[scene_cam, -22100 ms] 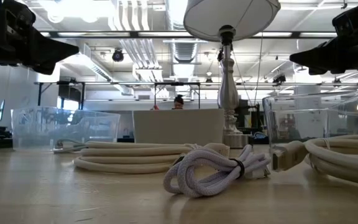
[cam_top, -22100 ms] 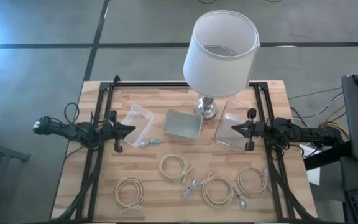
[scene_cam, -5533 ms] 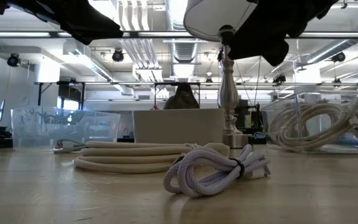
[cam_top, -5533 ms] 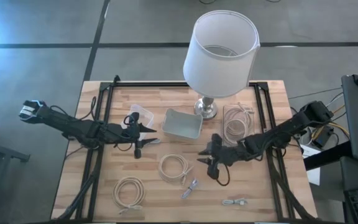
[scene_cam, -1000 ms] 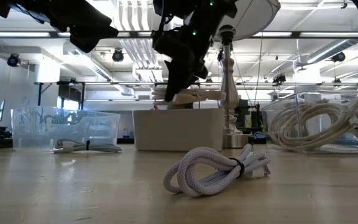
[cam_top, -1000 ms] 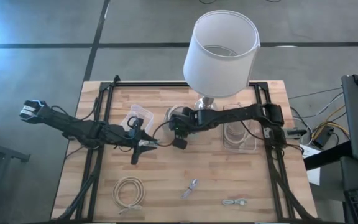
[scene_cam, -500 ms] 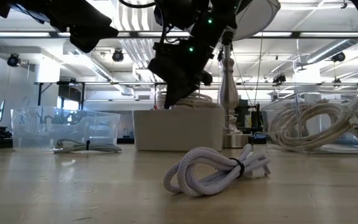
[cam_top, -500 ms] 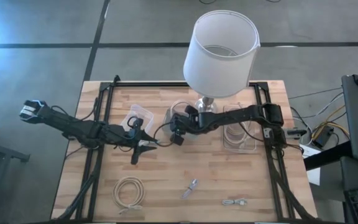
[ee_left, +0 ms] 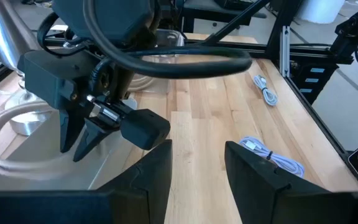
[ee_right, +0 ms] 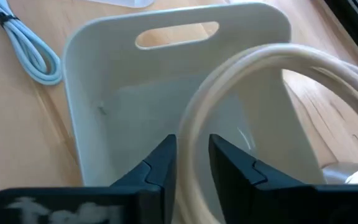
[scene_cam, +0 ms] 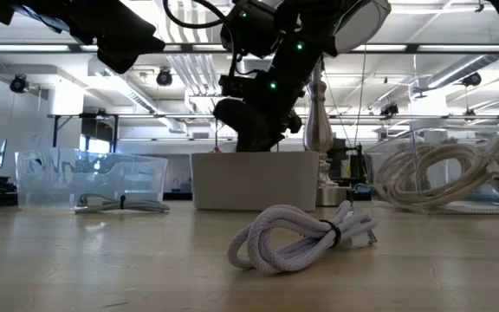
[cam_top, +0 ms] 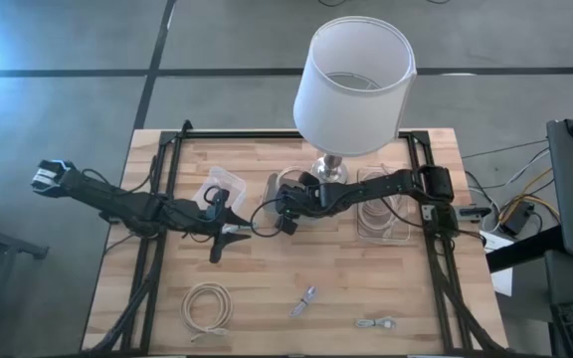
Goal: Pick & Place USB Port
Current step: Put the top light brown HDMI cable into the gray bin, then put the light brown HDMI cable into the gray bin
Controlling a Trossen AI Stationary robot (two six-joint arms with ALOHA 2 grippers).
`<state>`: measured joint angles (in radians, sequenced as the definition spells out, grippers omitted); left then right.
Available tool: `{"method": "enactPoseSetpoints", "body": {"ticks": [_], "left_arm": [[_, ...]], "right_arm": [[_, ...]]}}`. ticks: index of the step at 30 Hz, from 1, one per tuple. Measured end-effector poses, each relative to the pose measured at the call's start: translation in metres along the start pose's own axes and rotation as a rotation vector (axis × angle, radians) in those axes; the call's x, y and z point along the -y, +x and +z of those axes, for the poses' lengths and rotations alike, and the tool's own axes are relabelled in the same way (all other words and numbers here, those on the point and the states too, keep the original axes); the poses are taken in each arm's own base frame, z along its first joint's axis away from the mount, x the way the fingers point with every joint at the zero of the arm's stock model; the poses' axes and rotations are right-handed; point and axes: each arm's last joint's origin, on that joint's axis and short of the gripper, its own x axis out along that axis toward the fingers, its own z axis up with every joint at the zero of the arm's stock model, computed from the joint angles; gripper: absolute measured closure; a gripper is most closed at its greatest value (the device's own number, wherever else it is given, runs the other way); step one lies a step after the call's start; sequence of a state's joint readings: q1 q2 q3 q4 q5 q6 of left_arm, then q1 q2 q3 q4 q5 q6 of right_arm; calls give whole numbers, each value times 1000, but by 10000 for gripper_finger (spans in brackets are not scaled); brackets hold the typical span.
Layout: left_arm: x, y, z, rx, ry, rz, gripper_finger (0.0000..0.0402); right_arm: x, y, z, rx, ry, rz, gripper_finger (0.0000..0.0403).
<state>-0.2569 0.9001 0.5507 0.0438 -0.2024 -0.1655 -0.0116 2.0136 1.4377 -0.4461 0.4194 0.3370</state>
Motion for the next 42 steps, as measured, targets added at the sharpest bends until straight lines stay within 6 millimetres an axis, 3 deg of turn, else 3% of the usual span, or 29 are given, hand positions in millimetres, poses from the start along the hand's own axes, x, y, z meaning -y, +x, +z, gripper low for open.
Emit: {"method": "enactPoseSetpoints", "body": {"ticks": [9,13,20,27,34,42], "left_arm": [[0,0,0,0,0,0,250],[0,0,0,0,-11,-1,250],[8,-2,-1,-9,2,-68,261],[34,-10,-4,-33,42,-197,289],[65,-19,-28,-245,55,-366,304],[69,-19,-66,-619,-181,-208,281]], "right_arm": [[-3,-5,5,15,-28,10,263],[-8,-16,12,30,-36,29,252],[-21,-51,17,28,-85,67,249],[-33,-101,11,60,-135,128,257],[-48,-124,3,92,-175,179,255],[-57,-129,-4,93,-233,193,245]]}}
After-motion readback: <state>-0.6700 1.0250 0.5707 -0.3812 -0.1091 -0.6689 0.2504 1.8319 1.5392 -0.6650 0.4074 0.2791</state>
